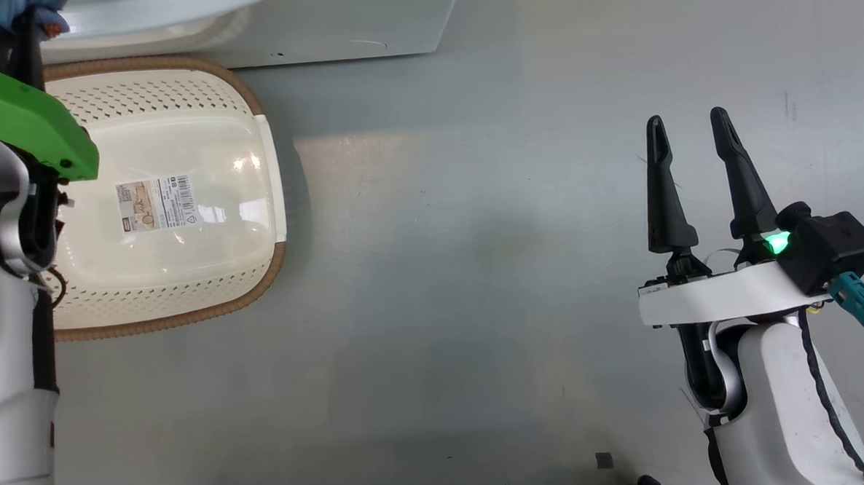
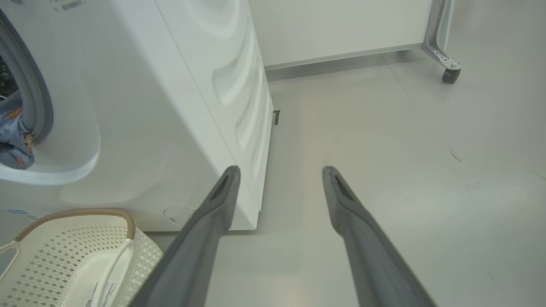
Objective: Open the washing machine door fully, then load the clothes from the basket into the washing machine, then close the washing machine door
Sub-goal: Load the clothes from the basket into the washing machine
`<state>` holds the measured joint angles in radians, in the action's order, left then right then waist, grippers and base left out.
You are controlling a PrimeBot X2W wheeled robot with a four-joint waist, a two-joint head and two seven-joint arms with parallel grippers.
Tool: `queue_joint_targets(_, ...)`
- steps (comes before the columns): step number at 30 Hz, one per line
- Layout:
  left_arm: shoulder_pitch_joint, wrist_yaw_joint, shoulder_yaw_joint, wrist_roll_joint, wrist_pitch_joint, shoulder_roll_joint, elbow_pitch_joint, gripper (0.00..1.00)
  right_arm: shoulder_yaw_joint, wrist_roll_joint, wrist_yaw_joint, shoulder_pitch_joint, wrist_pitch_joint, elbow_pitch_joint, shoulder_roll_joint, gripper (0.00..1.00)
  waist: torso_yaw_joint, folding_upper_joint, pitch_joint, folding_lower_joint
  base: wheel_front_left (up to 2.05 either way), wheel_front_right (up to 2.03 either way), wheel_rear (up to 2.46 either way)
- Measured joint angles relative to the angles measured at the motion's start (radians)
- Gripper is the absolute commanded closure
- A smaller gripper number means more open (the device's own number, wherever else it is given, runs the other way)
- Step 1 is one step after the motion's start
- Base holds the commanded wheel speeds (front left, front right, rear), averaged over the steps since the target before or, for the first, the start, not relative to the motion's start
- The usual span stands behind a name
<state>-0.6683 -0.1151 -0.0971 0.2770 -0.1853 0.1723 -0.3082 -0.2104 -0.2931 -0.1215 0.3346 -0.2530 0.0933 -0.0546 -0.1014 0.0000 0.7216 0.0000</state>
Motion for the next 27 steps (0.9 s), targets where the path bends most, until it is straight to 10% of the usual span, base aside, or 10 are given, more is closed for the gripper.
queue_joint_targets(27,-0.023,-0.005,-0.002,0.001,0.045,0.068,0.226,1.00,-0.028,0.003,0.000,-0.018,0.000,0.003,-0.001,0.00,0.014,0.0000,-0.033,0.0000,0.00,0.00,0.00)
